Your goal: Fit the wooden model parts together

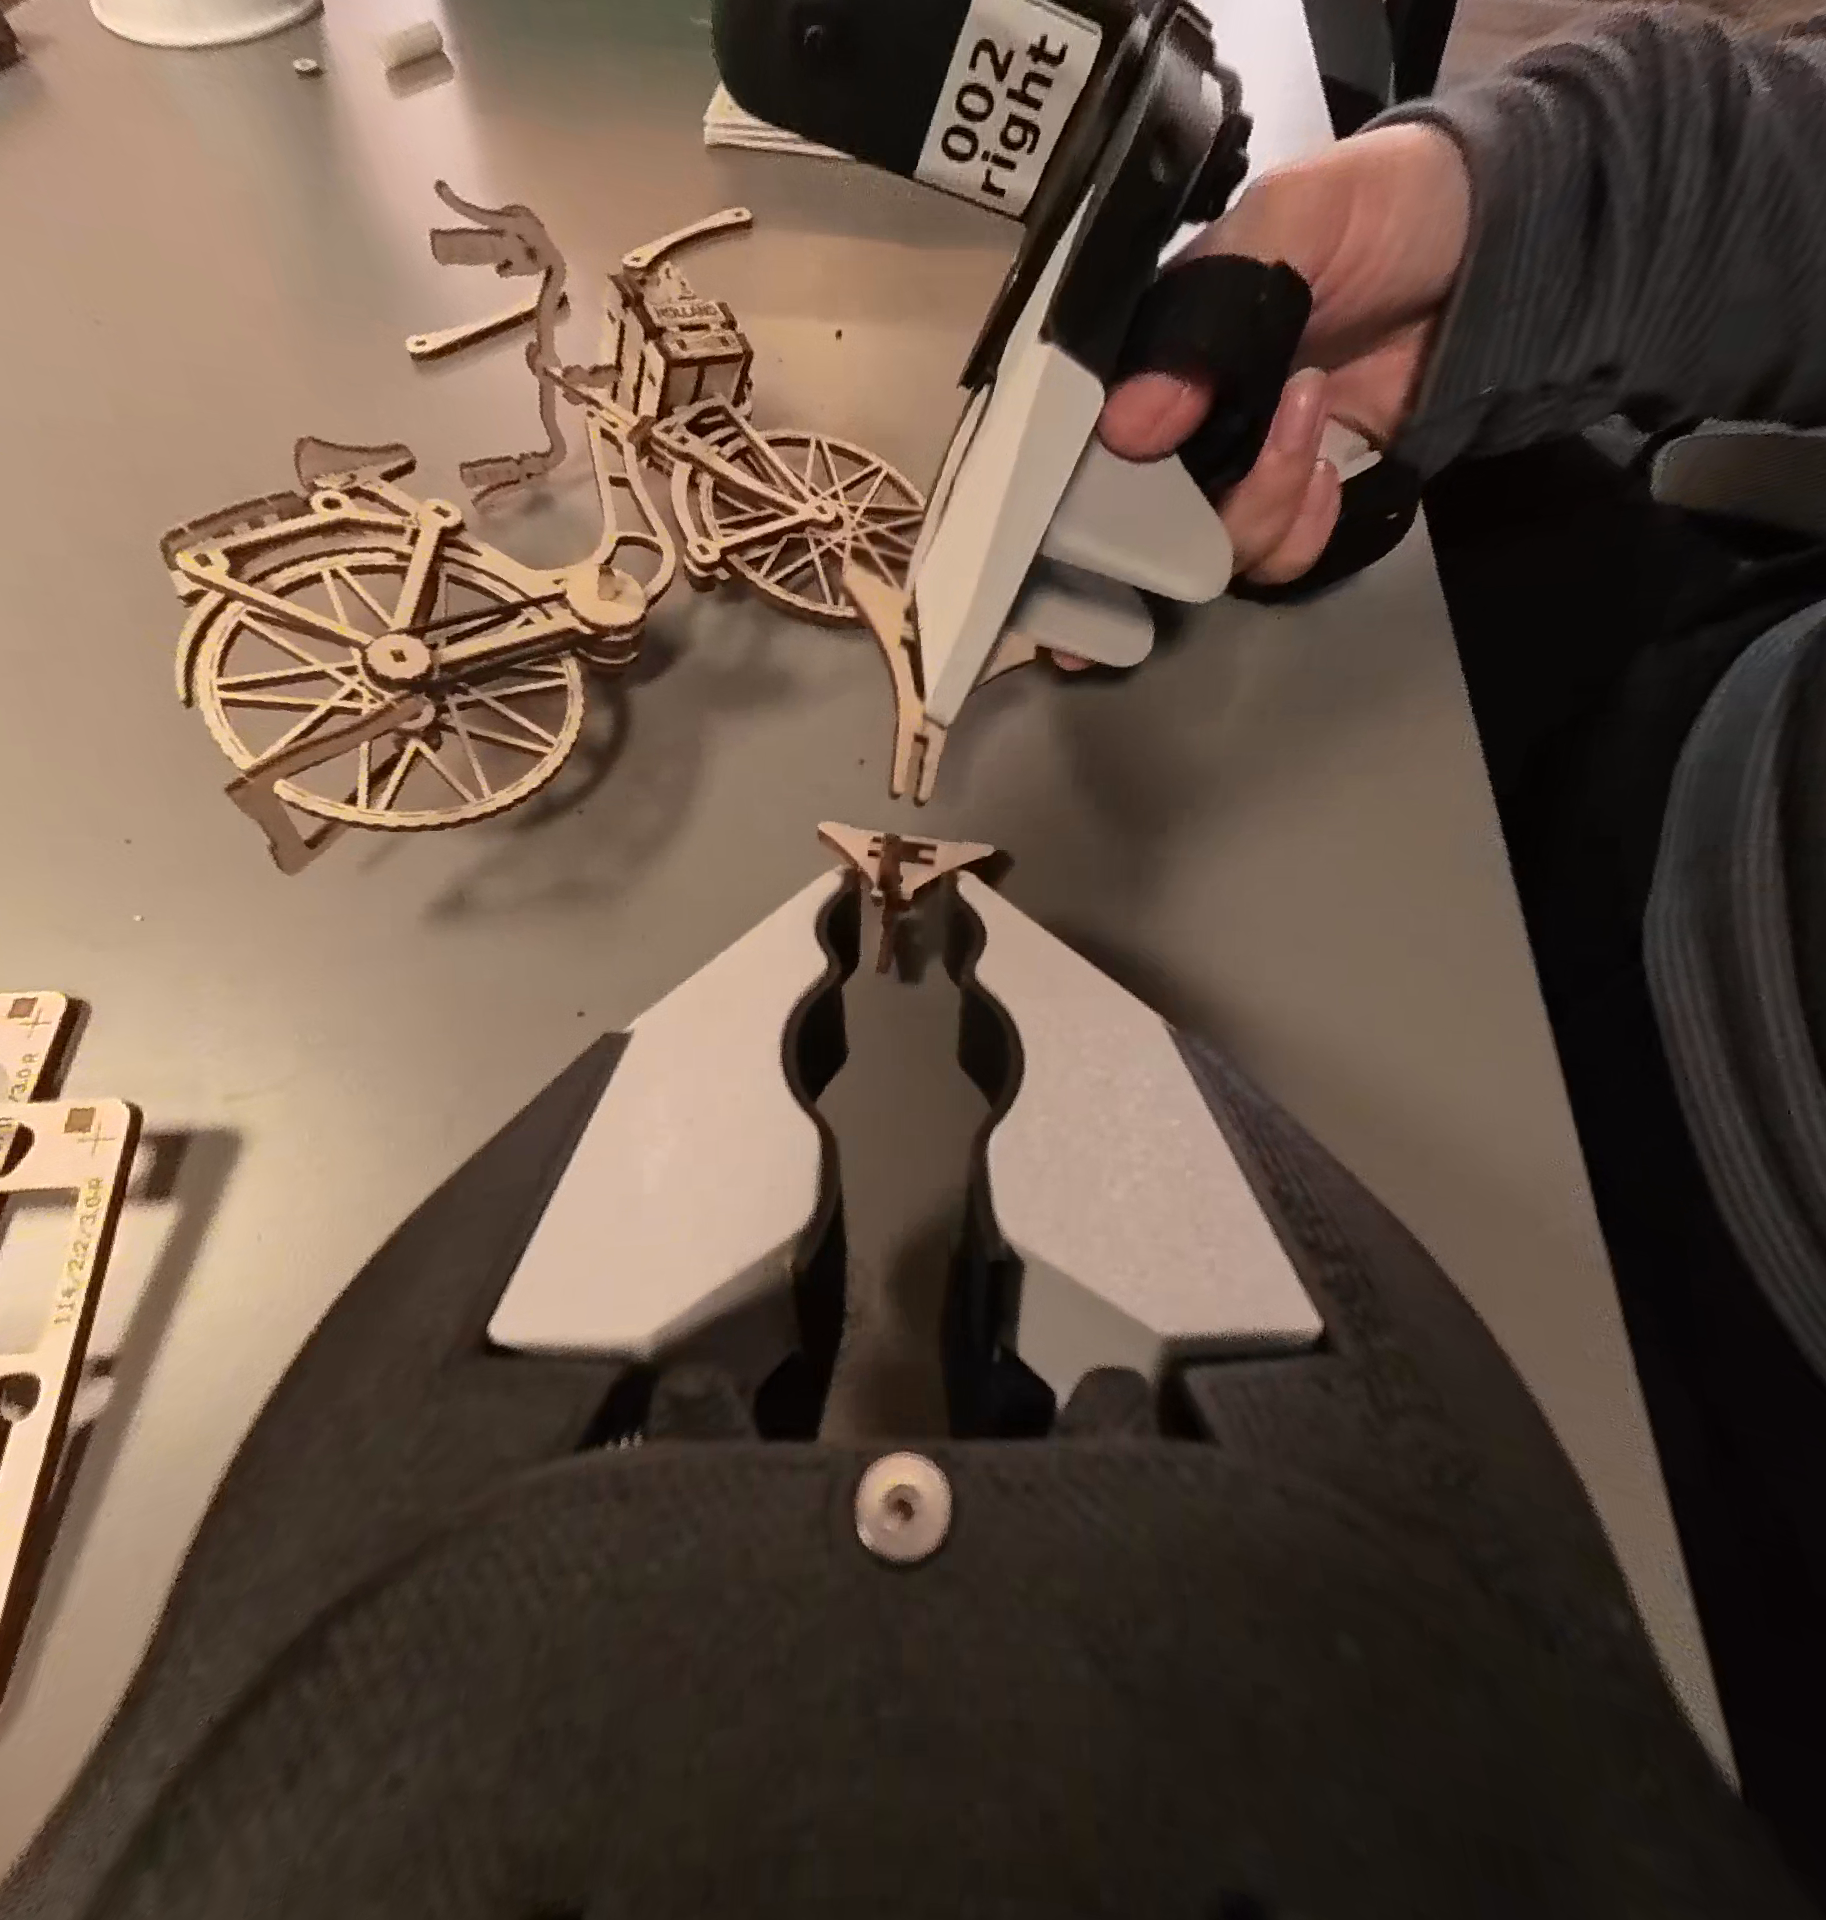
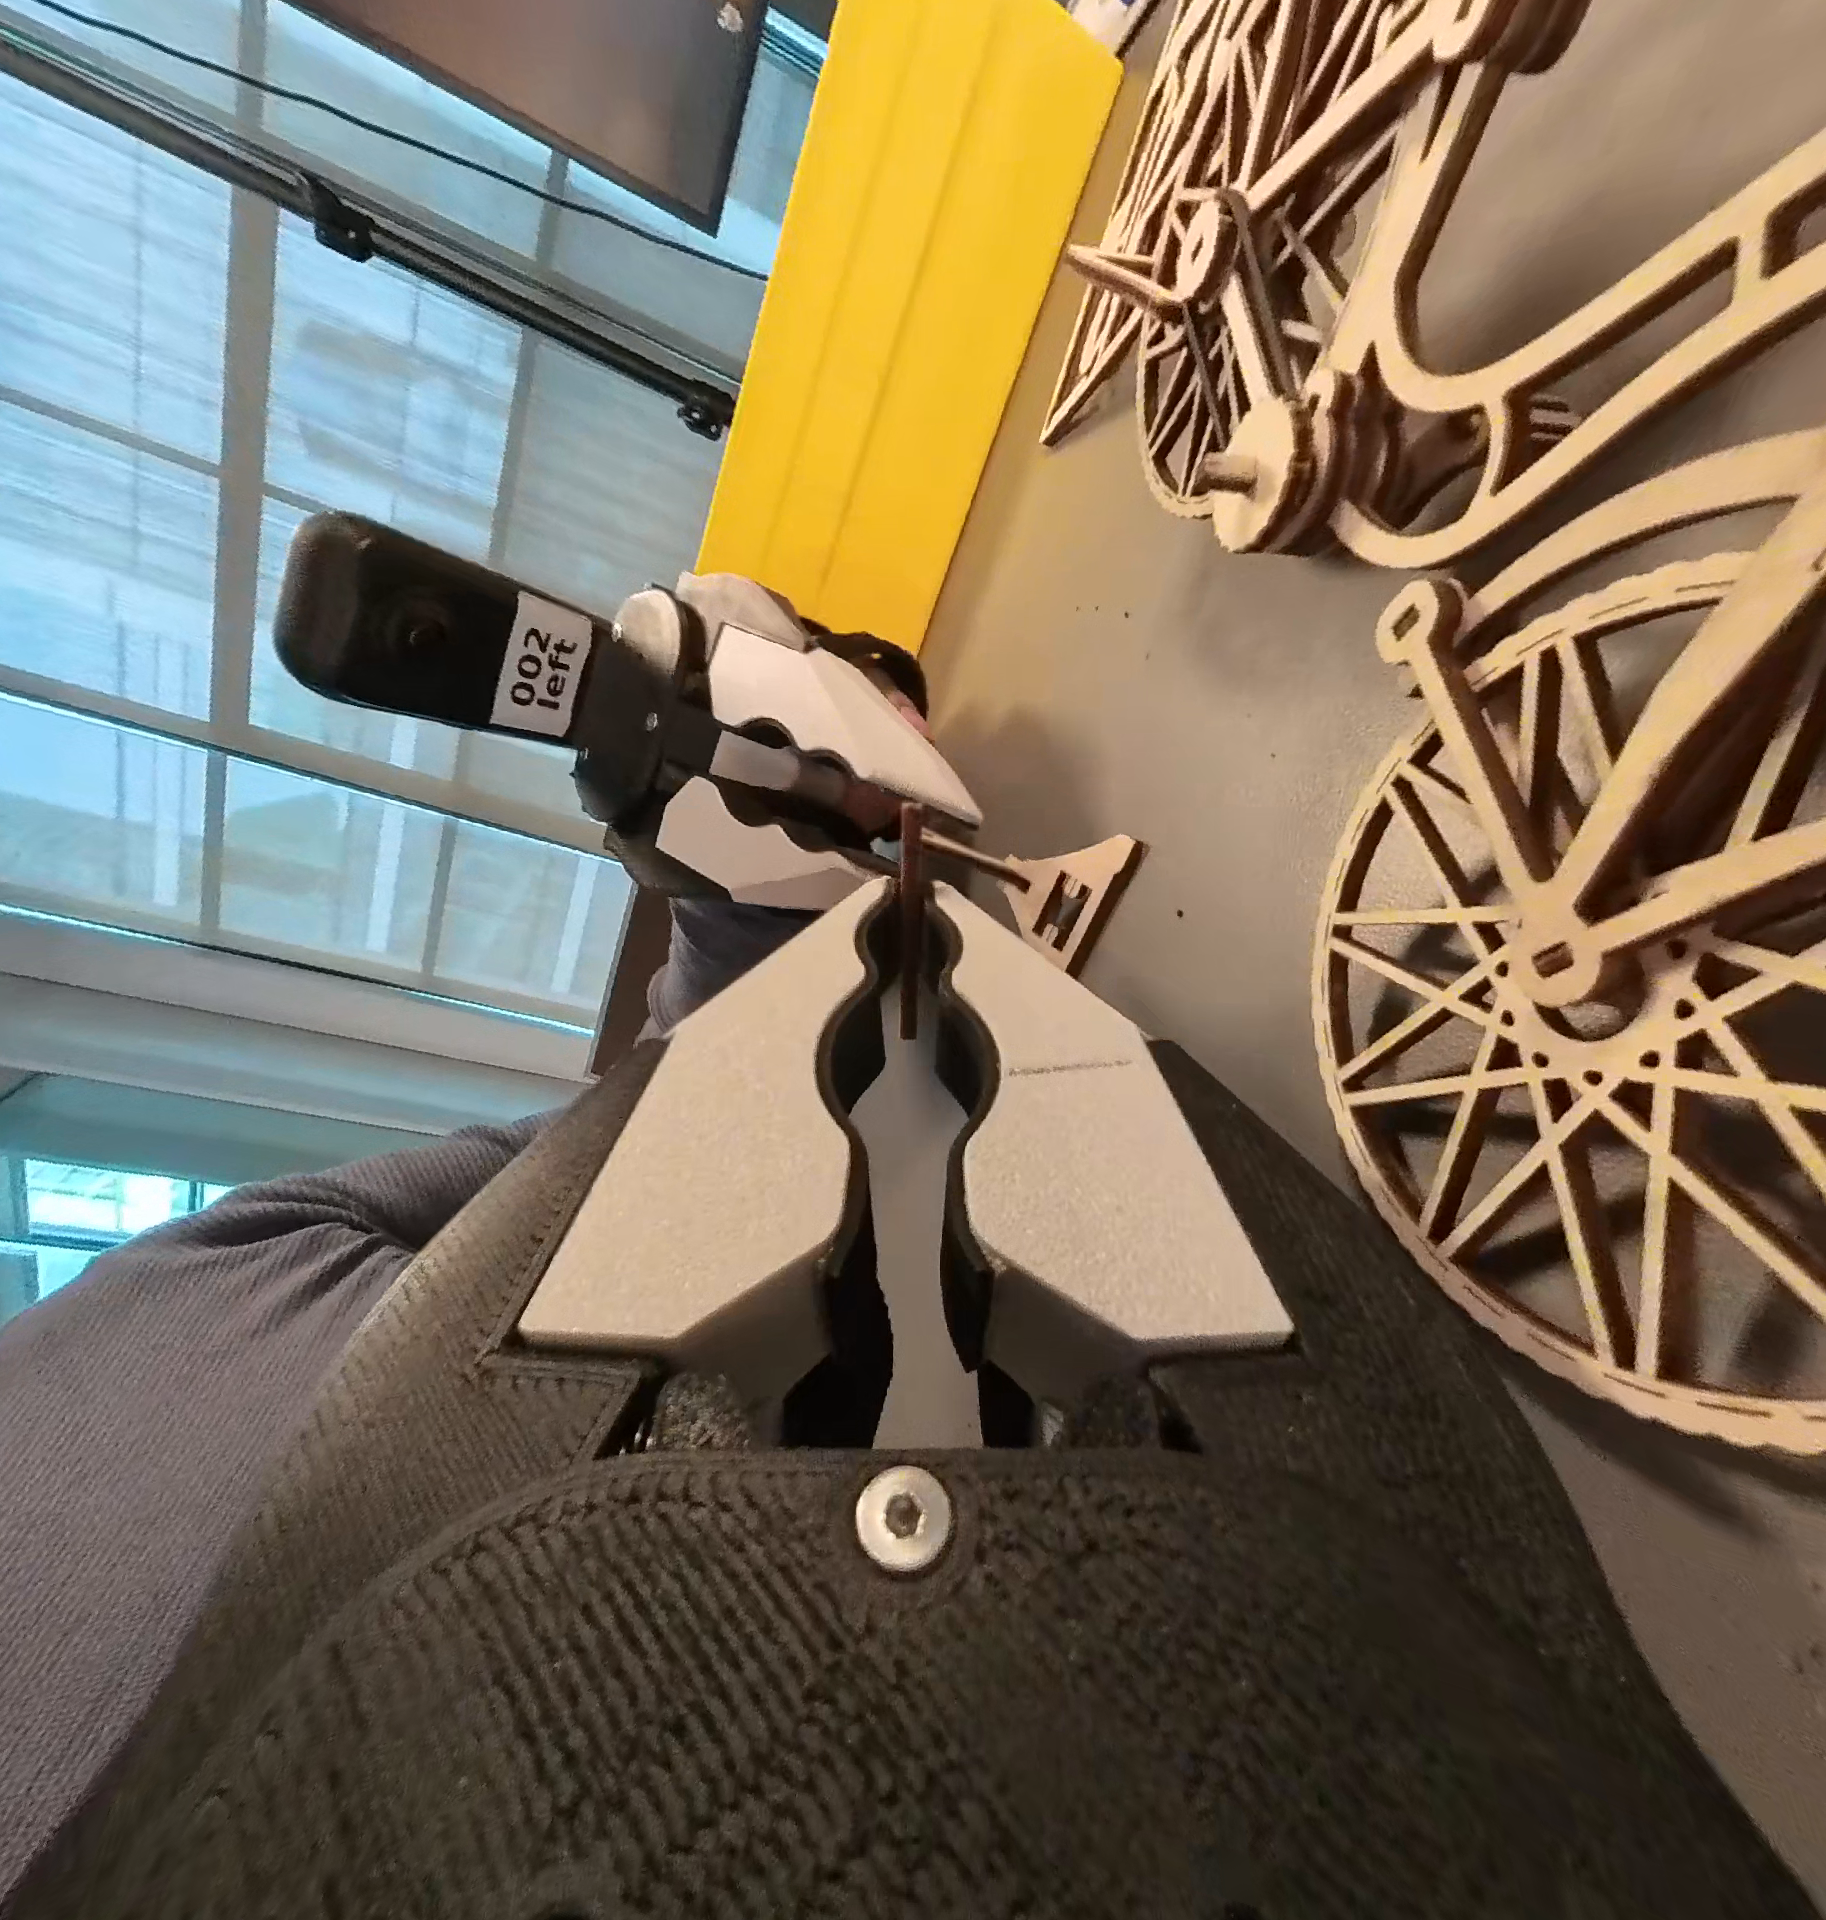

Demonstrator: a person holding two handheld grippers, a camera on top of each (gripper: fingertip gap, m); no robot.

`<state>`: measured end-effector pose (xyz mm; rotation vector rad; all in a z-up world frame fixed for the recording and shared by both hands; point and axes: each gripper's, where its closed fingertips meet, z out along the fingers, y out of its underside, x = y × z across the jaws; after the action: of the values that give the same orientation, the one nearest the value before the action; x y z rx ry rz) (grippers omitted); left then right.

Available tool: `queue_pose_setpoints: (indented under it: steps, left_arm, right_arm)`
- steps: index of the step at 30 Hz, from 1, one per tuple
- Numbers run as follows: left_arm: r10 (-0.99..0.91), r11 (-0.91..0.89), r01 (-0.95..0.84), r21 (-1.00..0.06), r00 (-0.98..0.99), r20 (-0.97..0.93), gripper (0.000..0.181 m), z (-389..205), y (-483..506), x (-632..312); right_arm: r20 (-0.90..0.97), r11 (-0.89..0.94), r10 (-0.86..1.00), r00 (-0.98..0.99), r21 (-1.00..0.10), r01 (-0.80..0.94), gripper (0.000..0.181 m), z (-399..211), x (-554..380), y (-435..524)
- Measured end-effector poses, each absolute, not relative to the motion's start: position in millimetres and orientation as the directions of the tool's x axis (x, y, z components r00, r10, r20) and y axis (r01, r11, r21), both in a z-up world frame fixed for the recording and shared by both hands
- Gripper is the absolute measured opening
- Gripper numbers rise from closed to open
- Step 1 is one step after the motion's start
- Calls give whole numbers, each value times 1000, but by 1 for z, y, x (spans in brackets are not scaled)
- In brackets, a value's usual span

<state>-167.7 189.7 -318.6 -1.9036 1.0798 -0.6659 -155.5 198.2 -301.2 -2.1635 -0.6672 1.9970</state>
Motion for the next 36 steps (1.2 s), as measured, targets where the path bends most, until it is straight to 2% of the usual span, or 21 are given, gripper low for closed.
queue_pose_setpoints:
  steps: [3, 6, 21, 31, 36]
  left_arm:
    - [-875, -291, -446, -846, 481, 48, 12, -321, 190, -166]
    - [-875, -294, -466, -834, 483, 39, 2, -325, 192, -166]
    - [-889, -135, -551, -823, 435, -145, 1, -326, 192, -160]
    - [-879, -57, -591, -805, 412, -241, 0, -326, 190, -160]
    - [-872, -67, -595, -801, 426, -244, 1, -327, 192, -160]
  right_arm:
    - [-920, -900, 388, 49, -367, 235, 0, -304, -156, 198]
    - [-929, -910, 366, 53, -345, 228, 0, -304, -156, 200]
    - [-928, -905, 368, 63, -342, 252, 0, -307, -155, 195]
    - [-918, -893, 392, 63, -364, 264, 0, -308, -155, 192]
    - [-882, -864, 464, 86, -429, 262, 0, -308, -155, 191]
